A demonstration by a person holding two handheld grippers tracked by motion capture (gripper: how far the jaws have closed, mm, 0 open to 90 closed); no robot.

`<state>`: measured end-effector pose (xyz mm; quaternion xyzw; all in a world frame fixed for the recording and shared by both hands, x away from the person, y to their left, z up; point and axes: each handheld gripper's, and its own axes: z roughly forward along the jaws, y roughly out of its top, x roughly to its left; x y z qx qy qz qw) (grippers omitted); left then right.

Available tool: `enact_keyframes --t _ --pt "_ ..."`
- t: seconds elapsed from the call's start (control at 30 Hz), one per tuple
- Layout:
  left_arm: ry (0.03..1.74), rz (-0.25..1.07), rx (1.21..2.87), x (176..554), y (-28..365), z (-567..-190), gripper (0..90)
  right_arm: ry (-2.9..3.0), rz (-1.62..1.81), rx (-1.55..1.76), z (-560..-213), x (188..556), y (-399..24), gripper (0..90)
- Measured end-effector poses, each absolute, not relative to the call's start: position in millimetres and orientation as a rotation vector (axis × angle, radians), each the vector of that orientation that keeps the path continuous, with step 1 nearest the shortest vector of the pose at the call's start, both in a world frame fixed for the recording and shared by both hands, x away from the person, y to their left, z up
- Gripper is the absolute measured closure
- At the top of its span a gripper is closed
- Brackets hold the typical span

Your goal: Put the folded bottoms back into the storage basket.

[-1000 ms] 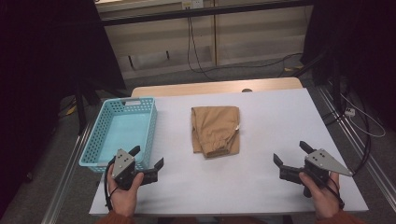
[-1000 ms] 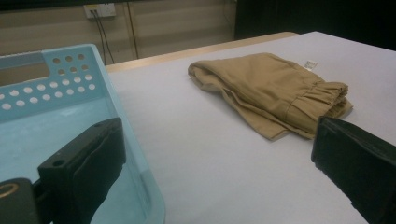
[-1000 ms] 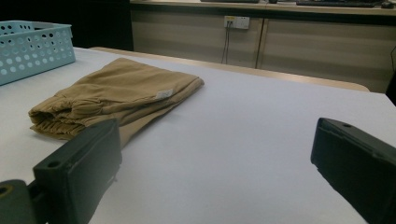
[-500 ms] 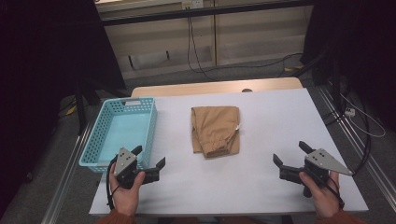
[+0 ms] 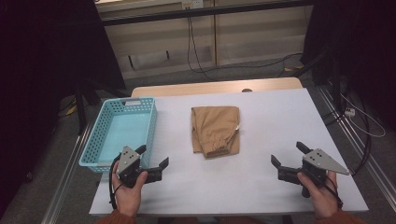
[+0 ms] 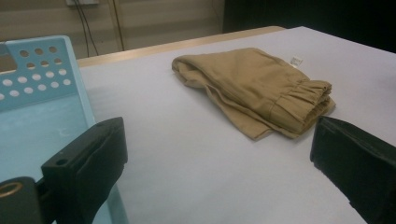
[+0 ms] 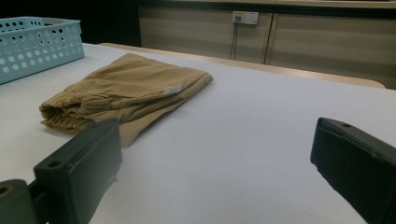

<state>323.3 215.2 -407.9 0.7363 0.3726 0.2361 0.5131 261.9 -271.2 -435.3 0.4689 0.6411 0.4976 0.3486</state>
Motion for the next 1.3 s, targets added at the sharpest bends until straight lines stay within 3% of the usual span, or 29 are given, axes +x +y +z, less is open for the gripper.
enact_keyframes --t 1.3 --pt "0.828 0.467 1.881 353.7 173.8 -409.2 5.4 1.671 1.297 1.212 -435.3 262.9 -269.7 1.9"
